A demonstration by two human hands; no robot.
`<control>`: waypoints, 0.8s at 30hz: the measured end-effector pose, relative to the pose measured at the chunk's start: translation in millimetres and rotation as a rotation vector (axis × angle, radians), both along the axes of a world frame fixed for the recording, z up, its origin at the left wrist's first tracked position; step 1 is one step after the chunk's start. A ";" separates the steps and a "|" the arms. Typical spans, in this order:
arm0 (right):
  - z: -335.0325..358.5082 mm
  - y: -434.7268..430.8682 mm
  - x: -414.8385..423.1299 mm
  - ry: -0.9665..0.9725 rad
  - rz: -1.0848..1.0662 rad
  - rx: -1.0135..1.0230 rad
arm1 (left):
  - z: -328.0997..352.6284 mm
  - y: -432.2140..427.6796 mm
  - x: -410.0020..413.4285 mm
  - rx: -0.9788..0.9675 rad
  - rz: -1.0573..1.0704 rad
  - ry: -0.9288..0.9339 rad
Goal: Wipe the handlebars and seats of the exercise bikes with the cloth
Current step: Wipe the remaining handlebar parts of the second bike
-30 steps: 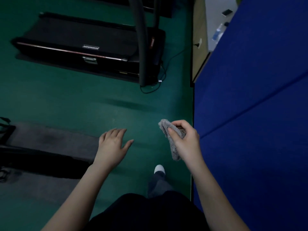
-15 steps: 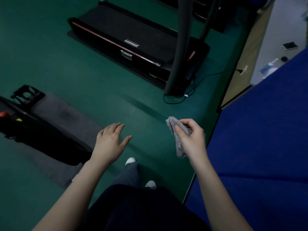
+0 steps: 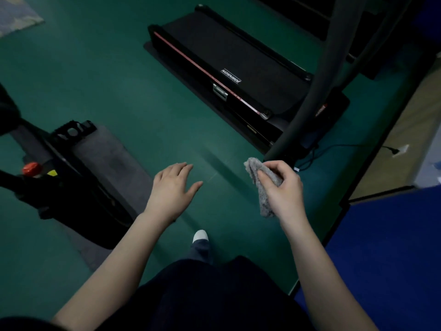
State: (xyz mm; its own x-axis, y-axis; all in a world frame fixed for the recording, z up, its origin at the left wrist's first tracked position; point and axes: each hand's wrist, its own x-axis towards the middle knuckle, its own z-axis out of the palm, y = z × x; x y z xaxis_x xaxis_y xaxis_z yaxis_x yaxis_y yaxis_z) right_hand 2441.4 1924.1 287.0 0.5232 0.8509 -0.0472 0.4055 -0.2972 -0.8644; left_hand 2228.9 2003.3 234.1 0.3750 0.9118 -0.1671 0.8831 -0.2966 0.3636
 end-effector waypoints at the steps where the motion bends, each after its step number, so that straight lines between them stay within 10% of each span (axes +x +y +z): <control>1: 0.7 11.1 -0.4 0.009 0.014 -0.004 | 1.0 9.1 -1.4 -0.001 0.010 0.008; 24: 4.1 314.6 8.5 0.011 0.714 -0.027 | 2.1 151.9 -3.3 -0.026 0.735 -0.018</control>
State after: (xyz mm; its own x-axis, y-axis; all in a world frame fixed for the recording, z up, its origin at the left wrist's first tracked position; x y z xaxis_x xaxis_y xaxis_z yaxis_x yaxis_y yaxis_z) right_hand 2449.9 2238.7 291.1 -0.1619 0.9839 -0.0755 0.5002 0.0159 -0.8657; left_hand 2225.7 2155.2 236.3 -0.3287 0.9249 -0.1914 0.8447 0.3785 0.3785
